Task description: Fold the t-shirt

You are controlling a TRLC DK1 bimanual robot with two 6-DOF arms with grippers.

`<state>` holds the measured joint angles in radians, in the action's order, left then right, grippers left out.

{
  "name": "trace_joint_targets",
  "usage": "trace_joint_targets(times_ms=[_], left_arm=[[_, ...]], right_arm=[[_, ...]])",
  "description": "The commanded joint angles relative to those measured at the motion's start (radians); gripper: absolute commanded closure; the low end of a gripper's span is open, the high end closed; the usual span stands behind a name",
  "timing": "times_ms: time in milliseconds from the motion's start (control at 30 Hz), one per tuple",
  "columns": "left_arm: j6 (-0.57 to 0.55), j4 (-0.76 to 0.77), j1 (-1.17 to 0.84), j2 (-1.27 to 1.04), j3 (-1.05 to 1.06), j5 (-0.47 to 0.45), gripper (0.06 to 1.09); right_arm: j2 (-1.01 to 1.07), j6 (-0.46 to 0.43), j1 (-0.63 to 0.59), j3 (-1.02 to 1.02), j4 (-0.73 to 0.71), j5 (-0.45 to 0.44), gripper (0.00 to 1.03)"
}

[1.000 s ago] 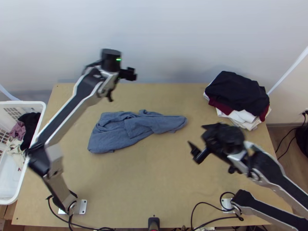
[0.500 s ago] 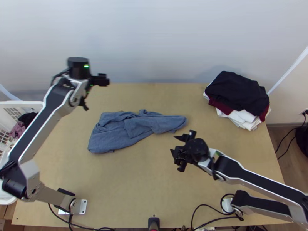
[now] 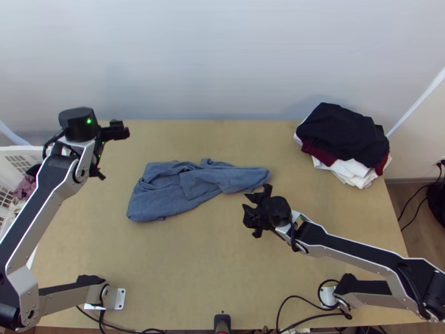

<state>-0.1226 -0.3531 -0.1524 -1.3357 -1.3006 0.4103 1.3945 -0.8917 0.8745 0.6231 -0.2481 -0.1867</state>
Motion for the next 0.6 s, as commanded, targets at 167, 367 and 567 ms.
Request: trace_joint_targets(times_ms=[167, 367, 567], left_arm=[[0.009, 0.068, 0.043, 0.043, 0.096, -0.038, 0.10], [0.009, 0.085, 0.082, 0.046, 0.112, -0.068, 0.10], [0.014, 0.088, 0.122, 0.044, 0.116, -0.094, 0.10]], right_arm=[[0.133, -0.041, -0.005, 0.046, -0.076, 0.010, 0.25], [0.225, -0.050, -0.009, 0.106, -0.105, 0.012, 0.25], [0.293, -0.056, -0.028, 0.147, -0.131, 0.016, 0.26]])
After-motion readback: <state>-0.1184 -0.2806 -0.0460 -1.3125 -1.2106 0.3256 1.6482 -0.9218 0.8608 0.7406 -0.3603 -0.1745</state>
